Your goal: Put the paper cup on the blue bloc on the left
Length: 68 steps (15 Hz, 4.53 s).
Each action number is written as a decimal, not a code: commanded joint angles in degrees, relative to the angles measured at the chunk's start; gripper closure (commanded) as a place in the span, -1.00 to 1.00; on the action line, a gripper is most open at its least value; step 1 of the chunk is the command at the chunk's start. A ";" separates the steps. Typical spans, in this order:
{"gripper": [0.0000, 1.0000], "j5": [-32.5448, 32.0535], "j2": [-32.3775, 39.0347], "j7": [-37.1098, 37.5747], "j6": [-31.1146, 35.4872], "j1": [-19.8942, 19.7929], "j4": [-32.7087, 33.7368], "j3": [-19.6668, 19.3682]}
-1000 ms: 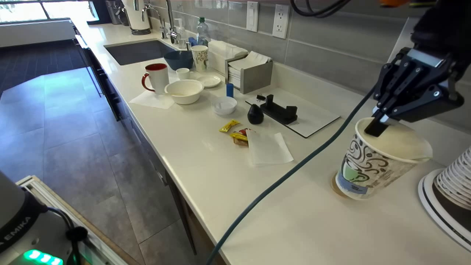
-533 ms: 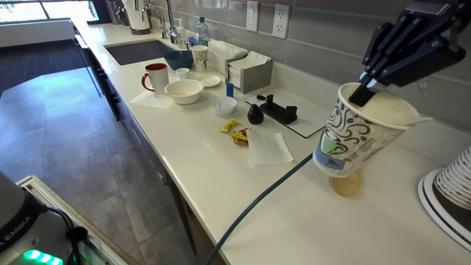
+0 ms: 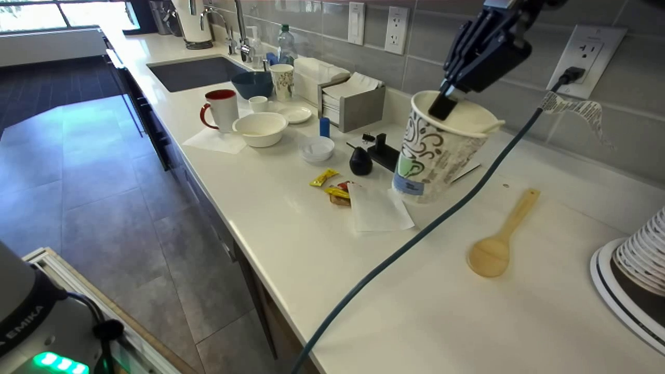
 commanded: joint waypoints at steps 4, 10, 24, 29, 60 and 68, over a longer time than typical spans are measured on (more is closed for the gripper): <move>0.98 -5.02 -9.15 6.81 11.40 8.75 -14.89 1.39; 0.98 -9.37 -16.26 6.38 25.29 14.09 -28.62 4.73; 0.98 -15.01 -18.94 5.82 34.48 15.64 -34.58 8.01; 0.98 -22.50 -24.06 5.17 36.12 19.61 -35.49 13.33; 0.93 -22.00 -11.55 -51.97 40.69 28.39 -23.27 23.47; 0.98 -24.99 -8.10 -47.21 37.21 28.86 -19.50 23.28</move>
